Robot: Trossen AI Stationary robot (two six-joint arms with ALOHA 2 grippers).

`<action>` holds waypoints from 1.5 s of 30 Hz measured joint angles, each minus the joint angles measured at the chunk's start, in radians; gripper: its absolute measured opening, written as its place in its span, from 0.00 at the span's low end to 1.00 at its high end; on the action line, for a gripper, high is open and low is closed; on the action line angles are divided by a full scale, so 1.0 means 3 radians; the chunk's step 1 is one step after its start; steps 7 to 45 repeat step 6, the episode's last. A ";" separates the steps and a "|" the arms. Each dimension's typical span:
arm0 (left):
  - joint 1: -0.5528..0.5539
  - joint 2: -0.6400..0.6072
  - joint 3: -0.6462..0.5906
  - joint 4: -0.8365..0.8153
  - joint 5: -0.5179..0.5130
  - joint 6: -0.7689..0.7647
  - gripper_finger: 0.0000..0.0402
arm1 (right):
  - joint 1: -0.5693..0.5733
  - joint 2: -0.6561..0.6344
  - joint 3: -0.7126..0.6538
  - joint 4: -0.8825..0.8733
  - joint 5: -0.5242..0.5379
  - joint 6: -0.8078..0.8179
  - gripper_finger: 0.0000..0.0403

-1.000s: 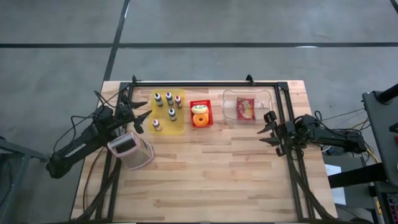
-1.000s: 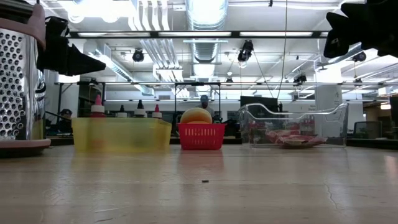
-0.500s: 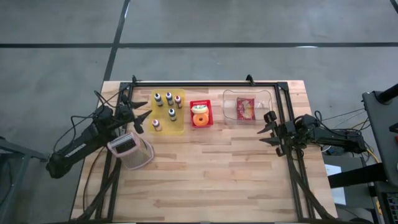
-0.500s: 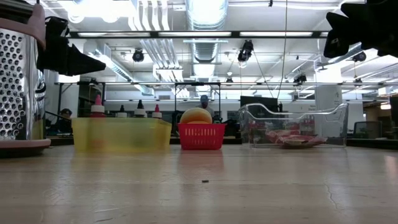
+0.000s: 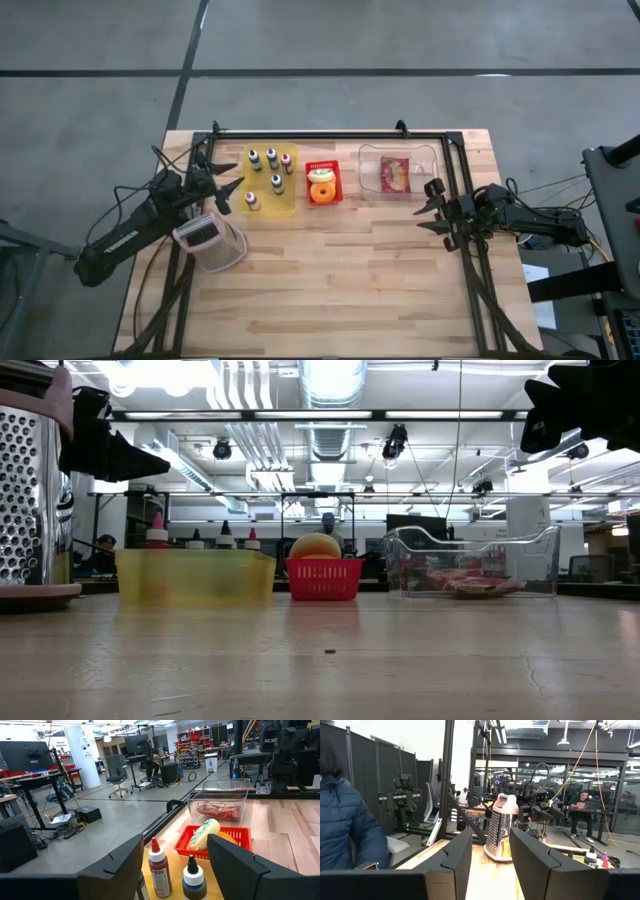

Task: Pick & Place Food Item
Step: Return to Home Position

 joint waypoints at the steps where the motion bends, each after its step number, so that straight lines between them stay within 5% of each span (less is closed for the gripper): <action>1: 0.0000 0.0000 0.0000 0.0000 0.0000 0.0000 0.55 | 0.0000 0.0000 0.0000 0.0000 0.0000 -0.0003 0.32; 45: 0.0000 0.0000 0.0000 0.0000 0.0000 -0.0001 0.55 | -0.0001 0.0000 0.0000 0.0000 0.0001 -0.0003 0.32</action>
